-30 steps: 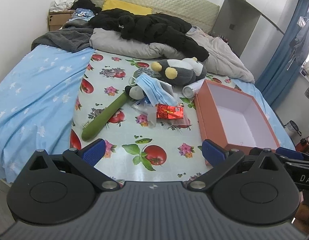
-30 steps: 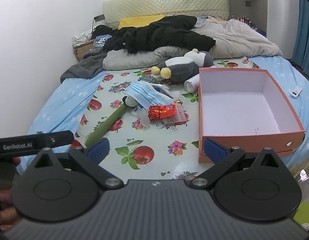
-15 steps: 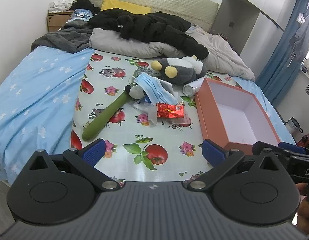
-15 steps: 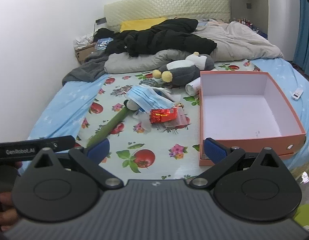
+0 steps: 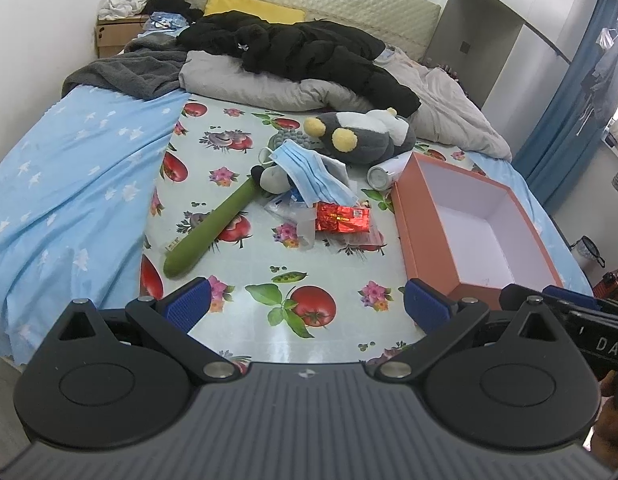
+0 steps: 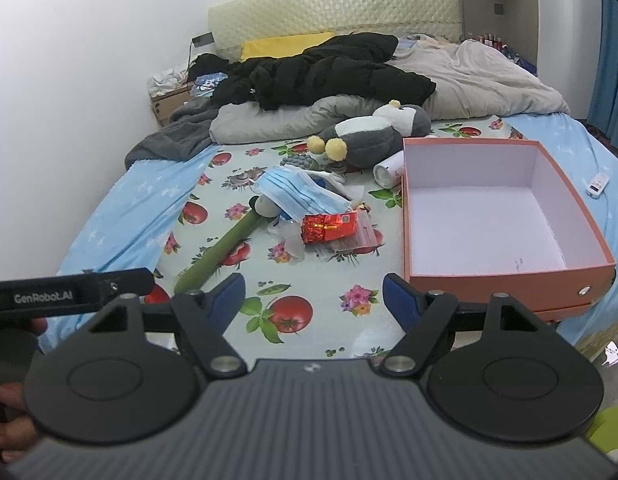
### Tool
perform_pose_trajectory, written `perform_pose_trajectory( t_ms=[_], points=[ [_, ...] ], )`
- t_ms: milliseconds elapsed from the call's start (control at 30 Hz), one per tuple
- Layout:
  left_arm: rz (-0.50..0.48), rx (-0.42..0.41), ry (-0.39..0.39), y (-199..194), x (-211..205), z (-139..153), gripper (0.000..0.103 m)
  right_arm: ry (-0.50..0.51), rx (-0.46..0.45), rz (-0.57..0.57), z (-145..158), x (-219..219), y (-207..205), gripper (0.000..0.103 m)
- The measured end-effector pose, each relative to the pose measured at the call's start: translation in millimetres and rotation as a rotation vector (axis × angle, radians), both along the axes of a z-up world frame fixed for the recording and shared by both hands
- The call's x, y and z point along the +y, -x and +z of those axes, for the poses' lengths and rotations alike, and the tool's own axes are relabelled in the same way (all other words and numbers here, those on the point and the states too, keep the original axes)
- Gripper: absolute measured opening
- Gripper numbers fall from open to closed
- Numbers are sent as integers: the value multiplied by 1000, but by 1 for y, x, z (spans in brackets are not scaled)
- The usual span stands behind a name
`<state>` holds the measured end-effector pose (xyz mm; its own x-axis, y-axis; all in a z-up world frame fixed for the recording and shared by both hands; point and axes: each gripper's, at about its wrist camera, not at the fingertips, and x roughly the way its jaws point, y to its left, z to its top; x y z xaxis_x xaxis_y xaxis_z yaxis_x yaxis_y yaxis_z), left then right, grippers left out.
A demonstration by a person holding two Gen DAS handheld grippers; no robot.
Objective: Organize soft objects
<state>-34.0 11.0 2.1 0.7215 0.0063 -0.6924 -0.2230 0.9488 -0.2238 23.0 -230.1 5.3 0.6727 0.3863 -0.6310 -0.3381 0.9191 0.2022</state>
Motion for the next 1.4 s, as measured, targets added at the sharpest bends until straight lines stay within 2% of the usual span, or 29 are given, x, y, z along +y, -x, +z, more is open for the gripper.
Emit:
perform_pose_trajectory(
  t_ms=[133,300,567,1133,1400],
  points=[
    [-4,-4,-25,1,-1,-3,103,-12,8,6,-4,-2,1,76],
    [-10,-13,-15,0,3,-5,103,-12,33,-2,-9,2,-3,71],
    [-42,-5,14,-6,0,-13,103,-12,46,-17,-12,4,-8,71],
    [-46,-14,52,-12,4,-18,102,-39,57,-36,-19,-1,-17,78],
    [-69,0,85,-32,7,-28,102,-66,105,-11,-27,4,-34,78]
  ],
)
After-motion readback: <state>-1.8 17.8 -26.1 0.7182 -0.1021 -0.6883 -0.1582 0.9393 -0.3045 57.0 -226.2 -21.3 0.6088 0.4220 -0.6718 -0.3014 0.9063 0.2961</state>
